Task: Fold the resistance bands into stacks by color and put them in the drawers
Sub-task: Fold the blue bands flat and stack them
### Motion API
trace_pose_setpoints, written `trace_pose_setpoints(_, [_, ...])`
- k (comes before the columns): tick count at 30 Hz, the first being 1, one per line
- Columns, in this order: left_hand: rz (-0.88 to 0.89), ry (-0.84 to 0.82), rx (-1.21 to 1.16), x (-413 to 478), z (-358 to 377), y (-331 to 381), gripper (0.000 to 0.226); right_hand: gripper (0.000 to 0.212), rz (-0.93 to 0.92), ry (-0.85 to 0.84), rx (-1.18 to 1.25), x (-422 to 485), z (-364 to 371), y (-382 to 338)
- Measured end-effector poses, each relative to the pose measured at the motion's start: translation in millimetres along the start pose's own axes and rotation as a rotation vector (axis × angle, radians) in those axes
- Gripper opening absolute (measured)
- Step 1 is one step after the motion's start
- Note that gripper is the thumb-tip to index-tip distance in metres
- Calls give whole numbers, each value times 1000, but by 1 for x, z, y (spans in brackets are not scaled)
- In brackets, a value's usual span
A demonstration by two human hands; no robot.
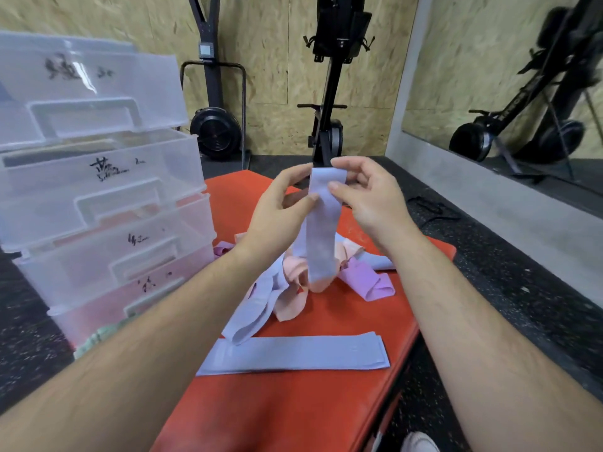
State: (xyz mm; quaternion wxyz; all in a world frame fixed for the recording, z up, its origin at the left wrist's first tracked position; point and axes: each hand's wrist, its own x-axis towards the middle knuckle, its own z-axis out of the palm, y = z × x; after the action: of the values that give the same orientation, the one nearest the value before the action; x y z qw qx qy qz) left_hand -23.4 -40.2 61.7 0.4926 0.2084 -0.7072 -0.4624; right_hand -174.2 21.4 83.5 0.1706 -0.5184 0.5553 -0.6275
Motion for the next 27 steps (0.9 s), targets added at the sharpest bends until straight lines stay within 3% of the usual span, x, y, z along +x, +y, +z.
trace_pose_setpoints(7, [-110,-17,-26,-21,9,11,68,31,-24,77,87,-5,-15,-36])
trace_pose_setpoints(10, [-106,101,-51,-23,11,20,59,44,130,-2,107,-17,-21,-30])
trace_pose_setpoints(12, [-102,139,-42,-22,9,25,50,53,247,-140,89,-31,-26,-26])
trace_pose_setpoints(15, [-98,142,-20,-23,7,28,35,60,289,-283,18,-47,-30,-23])
trace_pose_setpoints(18, [-107,72,-54,-32,6,28,29,55,230,-181,55,-51,-30,-27])
trace_pose_setpoints(22, [-122,-107,-48,-41,0,26,43,42,173,-36,124,-52,-27,-31])
trace_pose_setpoints(27, [-149,-220,102,-43,-6,25,54,27,217,-55,169,-52,-27,-29])
